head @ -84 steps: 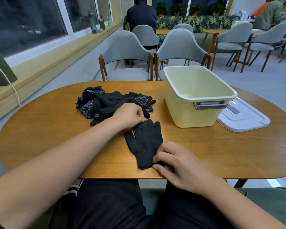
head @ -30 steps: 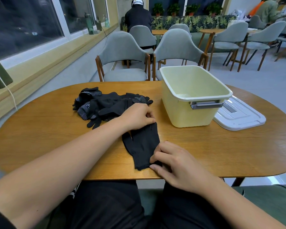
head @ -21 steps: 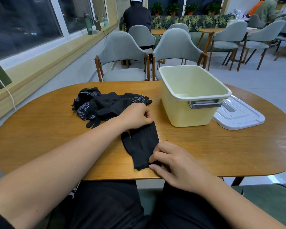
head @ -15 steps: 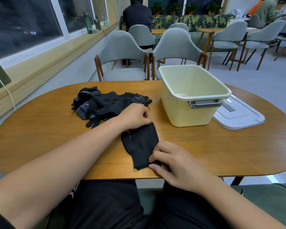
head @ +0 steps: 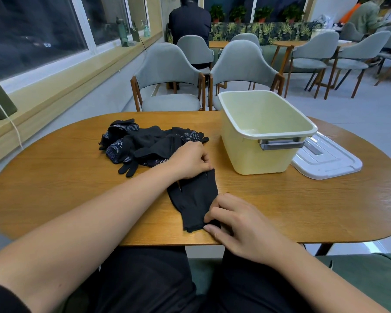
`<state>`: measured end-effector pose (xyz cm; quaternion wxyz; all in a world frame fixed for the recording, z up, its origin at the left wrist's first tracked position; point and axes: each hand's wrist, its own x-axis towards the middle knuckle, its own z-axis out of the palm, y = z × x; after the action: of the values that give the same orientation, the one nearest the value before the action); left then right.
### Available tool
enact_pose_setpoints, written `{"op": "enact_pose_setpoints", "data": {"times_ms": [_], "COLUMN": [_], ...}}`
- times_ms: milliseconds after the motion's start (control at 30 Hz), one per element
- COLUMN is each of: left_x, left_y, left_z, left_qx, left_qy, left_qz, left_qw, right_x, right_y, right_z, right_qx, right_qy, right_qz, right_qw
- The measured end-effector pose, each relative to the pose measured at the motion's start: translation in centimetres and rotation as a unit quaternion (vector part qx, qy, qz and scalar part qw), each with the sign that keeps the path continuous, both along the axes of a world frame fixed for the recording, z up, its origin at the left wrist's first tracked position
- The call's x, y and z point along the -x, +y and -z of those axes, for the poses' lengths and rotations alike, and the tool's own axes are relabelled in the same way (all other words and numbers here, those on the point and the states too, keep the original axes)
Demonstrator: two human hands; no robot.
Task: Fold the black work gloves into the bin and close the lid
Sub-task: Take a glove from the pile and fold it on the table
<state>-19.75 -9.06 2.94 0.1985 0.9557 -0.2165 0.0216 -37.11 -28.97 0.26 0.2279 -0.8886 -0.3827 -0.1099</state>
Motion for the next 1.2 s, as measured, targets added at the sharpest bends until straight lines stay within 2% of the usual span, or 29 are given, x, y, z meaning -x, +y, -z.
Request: {"op": "enact_pose_setpoints", "data": {"times_ms": [167, 367, 600, 767, 1033, 1200], "left_x": [1.6, 7.5, 14.8, 17.2, 17.4, 16.5], "left_y": [1.3, 4.7, 7.7, 8.8, 8.1, 7.8], "left_z": [-0.6, -1.6, -0.6, 1.4, 2.3, 2.2], "left_qx": [0.051, 0.140, 0.150, 0.110, 0.096, 0.203], "left_qy": [-0.031, -0.043, 0.023, -0.016, -0.092, -0.009], "left_qz": [0.006, 0.007, 0.092, 0.121, 0.102, 0.031], "left_qw": [0.998, 0.989, 0.984, 0.986, 0.986, 0.979], "right_x": [-0.1, -0.2, -0.2, -0.5, -0.7, -0.5], "right_y": [0.0, 0.4, 1.9, 2.1, 1.7, 2.1], "right_z": [0.0, 0.4, 0.6, 0.6, 0.5, 0.7], "right_qx": [-0.005, -0.006, 0.001, -0.012, -0.032, -0.014], "right_qy": [0.009, 0.005, -0.008, -0.004, 0.031, 0.003], "right_qz": [-0.004, 0.000, -0.007, -0.002, 0.014, 0.038], "right_qw": [1.000, 1.000, 1.000, 1.000, 0.999, 0.999]}}
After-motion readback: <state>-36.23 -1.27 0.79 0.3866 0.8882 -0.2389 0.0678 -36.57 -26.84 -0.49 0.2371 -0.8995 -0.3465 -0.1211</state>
